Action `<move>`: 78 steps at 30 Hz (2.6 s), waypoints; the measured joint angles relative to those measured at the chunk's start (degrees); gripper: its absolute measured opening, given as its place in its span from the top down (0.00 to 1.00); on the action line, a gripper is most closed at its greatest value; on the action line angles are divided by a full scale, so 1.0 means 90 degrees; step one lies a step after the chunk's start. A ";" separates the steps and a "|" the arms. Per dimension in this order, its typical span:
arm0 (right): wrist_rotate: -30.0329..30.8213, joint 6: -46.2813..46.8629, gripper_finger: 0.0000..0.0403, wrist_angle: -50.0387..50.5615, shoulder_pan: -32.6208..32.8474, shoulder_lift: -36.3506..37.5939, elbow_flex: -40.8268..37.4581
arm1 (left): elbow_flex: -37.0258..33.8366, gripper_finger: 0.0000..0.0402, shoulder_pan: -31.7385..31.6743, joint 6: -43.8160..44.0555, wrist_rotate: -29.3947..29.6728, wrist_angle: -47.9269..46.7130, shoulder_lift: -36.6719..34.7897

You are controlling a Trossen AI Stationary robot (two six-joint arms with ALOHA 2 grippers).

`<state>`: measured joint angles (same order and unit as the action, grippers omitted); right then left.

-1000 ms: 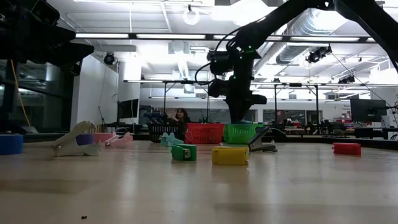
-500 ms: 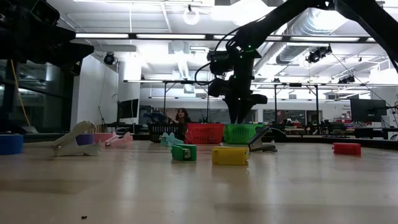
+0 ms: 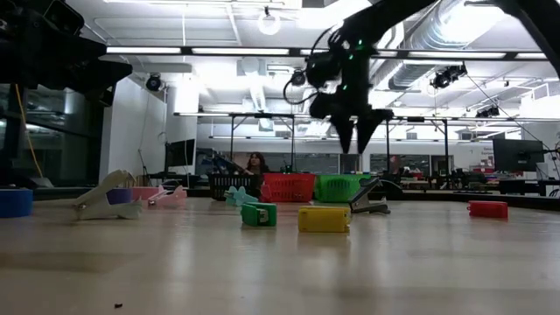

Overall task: Pick and place Stapler, Stapler remover, tape
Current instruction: Put the middle right small red stapler into the red bin

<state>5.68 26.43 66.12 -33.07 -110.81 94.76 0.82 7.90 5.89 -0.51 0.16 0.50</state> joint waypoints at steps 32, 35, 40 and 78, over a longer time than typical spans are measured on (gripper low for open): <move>-0.0417 0.2378 0.53 0.0793 0.3737 0.1342 -0.3616 | 0.0000 0.48 0.0000 -0.0002 0.0000 0.0000 0.0000; -0.0436 0.2687 0.53 0.0451 0.3928 0.1660 -0.3920 | 0.0000 0.48 0.0000 -0.0002 0.0000 0.0002 0.0000; -0.0461 0.3020 0.52 -0.0455 0.4118 0.2151 -0.4551 | 0.0000 0.48 0.0000 -0.0002 0.0000 0.0001 0.0001; -0.0530 0.2170 0.41 -0.2286 0.4123 0.2366 -0.5736 | 0.0000 0.48 0.0000 -0.0002 0.0000 0.0000 0.0002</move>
<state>0.91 45.95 45.54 4.03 -89.52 43.13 0.82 7.90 5.87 -0.51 0.17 0.51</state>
